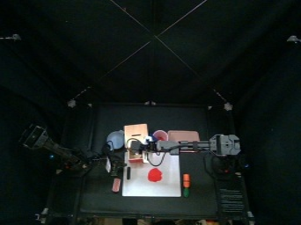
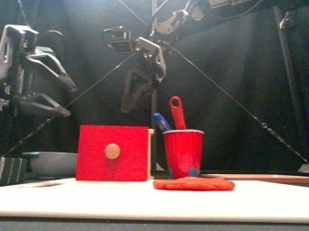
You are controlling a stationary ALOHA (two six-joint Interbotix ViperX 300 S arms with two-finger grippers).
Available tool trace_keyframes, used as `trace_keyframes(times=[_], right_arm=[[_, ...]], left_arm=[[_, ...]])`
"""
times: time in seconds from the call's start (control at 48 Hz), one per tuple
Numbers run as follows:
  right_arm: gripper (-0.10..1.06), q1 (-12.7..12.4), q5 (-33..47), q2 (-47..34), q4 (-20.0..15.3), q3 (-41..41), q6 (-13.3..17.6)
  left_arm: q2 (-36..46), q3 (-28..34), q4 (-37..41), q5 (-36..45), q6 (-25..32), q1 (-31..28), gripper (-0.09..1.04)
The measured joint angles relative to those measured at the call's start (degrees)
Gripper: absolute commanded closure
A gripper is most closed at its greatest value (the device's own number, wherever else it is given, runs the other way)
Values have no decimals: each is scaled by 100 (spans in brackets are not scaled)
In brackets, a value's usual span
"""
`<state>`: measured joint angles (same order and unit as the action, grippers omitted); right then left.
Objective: Get the cutter from the drawer then cut the dough then place the extra dough in the bowl
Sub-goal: Place the cutter on the board
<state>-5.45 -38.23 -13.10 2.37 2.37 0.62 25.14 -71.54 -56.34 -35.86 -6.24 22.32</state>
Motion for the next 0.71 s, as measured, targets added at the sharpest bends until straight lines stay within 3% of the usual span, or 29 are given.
trace_keyframes(times=[0.167,0.708], right_arm=[[41,0,35,-26,0,0,-9],[39,0,176,-422,0,-9,-9]], left_arm=[[44,-70,0,0,-9,-35,8],[53,-97,9,0,-9,-79,8]])
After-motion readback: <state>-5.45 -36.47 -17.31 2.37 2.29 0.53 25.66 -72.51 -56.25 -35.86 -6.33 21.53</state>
